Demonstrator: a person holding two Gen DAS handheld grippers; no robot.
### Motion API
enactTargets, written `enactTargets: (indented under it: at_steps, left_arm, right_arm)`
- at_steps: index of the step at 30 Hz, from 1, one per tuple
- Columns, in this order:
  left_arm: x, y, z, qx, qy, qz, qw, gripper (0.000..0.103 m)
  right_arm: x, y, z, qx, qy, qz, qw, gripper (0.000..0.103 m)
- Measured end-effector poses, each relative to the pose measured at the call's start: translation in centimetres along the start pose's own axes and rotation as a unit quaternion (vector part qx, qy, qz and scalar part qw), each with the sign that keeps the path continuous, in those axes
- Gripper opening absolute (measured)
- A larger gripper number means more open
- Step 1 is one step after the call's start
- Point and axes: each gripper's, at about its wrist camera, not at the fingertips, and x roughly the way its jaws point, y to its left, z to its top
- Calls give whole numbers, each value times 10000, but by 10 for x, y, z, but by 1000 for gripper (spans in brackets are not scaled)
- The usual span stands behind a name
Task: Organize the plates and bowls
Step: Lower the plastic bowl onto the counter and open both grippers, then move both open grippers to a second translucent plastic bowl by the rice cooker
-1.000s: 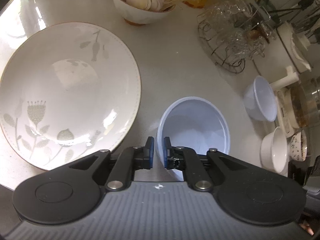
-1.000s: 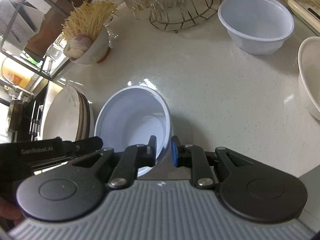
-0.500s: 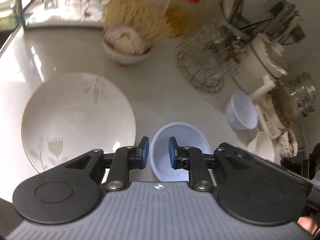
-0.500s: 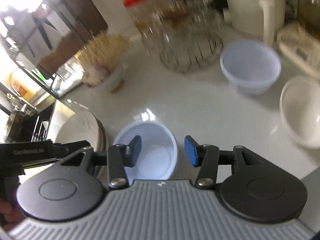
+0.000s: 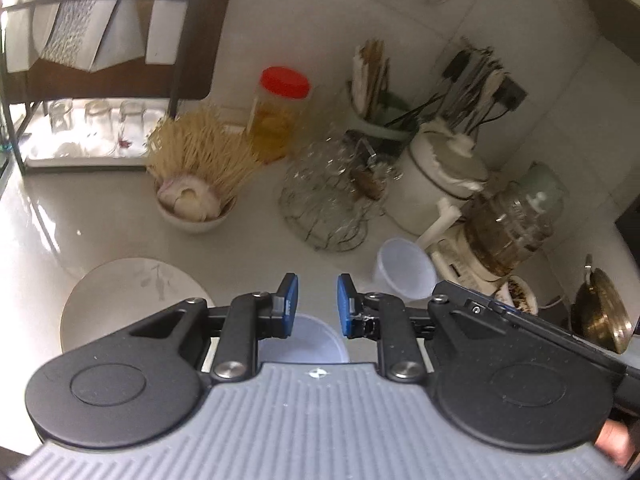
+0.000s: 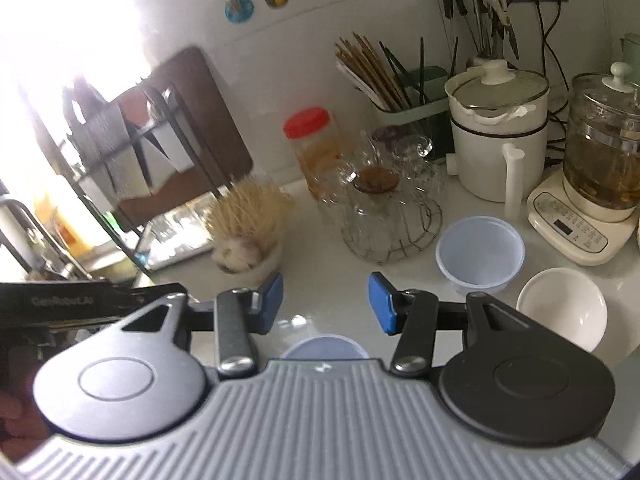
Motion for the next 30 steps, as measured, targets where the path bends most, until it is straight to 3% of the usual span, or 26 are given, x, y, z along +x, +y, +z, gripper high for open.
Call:
enactTargets:
  at_steps: [9, 21, 30]
  left_arm:
    - [-30, -21, -2, 465, -82, -91, 9988, 23]
    - [-17, -24, -21, 704, 225, -384, 9965, 24]
    - [-15, -23, -34, 882, 415, -489, 9940, 34]
  right_arm:
    - [-33, 13, -5, -156, -305, -357, 9988, 51]
    - [-49, 18, -23, -167, -240, -703, 9971, 51]
    - [-61, 15, -42, 66, -189, -1067, 9941, 51]
